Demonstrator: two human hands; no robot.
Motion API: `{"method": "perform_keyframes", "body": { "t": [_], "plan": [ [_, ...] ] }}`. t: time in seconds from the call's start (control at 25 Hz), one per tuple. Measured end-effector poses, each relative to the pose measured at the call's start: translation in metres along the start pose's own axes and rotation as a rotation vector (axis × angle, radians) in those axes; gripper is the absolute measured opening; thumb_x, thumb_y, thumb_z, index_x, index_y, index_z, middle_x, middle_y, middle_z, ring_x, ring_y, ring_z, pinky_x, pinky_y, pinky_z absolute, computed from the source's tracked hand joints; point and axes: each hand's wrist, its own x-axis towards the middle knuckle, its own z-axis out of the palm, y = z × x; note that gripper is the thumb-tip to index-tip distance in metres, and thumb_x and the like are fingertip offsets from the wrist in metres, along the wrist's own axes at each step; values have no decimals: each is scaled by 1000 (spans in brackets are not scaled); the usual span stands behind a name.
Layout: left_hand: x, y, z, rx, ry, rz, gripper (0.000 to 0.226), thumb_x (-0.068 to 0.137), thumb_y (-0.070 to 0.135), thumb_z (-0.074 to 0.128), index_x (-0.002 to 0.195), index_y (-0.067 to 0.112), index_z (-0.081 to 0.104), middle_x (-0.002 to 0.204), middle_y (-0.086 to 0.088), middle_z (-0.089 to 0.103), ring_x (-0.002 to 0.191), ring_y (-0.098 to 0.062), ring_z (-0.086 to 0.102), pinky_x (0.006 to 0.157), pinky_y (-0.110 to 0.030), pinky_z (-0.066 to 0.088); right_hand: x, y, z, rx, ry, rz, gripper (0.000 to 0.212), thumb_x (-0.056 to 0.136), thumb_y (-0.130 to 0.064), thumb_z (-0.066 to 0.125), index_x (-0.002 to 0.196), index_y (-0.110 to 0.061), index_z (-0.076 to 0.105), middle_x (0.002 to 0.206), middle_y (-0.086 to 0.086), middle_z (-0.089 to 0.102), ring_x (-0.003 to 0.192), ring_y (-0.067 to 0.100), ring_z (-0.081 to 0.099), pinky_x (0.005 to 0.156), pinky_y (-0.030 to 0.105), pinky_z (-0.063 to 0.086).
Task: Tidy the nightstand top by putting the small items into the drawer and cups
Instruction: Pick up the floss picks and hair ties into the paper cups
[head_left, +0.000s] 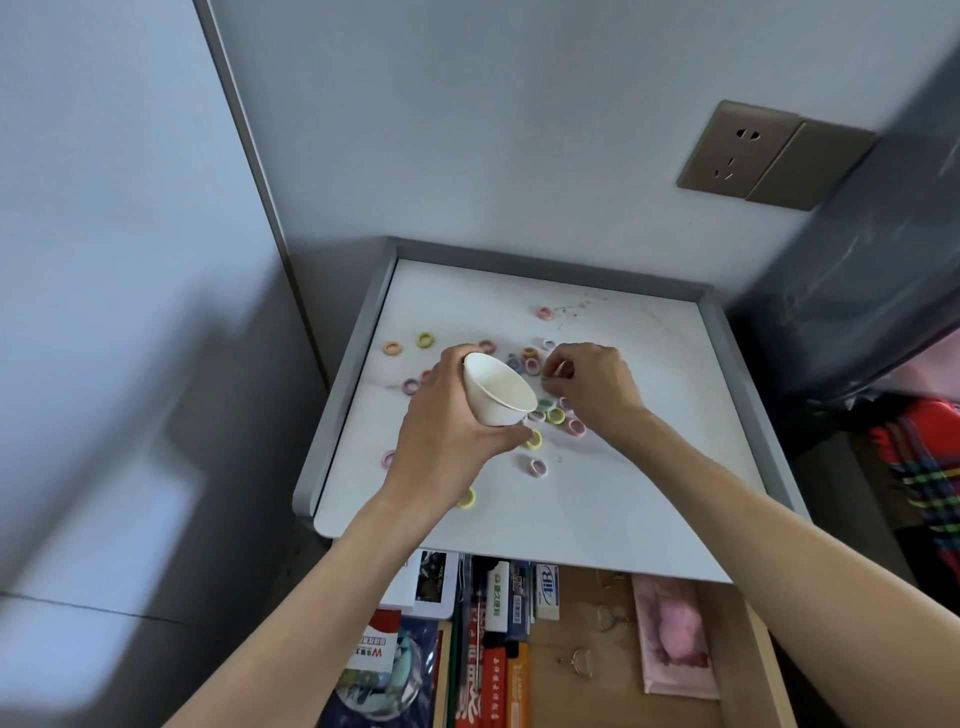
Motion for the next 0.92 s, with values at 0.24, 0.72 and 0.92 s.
{"method": "perform_keyframes", "body": {
  "t": [0.24,0.72,0.92],
  "plan": [
    [0,0,-1,20,0,-7,77,62,40,92,124,29,48,114,10,59,105,-16,57,79,-38,53,5,-1,-9,-22,-73,-13,22,80,5,57,75,-10,71,70,-7,63,56,5,58,44,7,38],
    [3,4,5,79,-28,-49,85,63,34,91,134,28,45,123,9,62,111,-16,58,78,-29,46,-50,-65,-66,502,-223,-290,12,79,-5,73,77,-17,73,75,-3,73,78,13,70,68,18,50],
    [0,5,-2,45,-9,-41,77,64,34,91,127,31,47,121,10,61,111,-17,57,84,-34,51,-32,-26,-56,319,-44,-253,17,82,-13,73,94,-25,72,94,-10,72,85,4,66,84,19,49]
  ]
}}
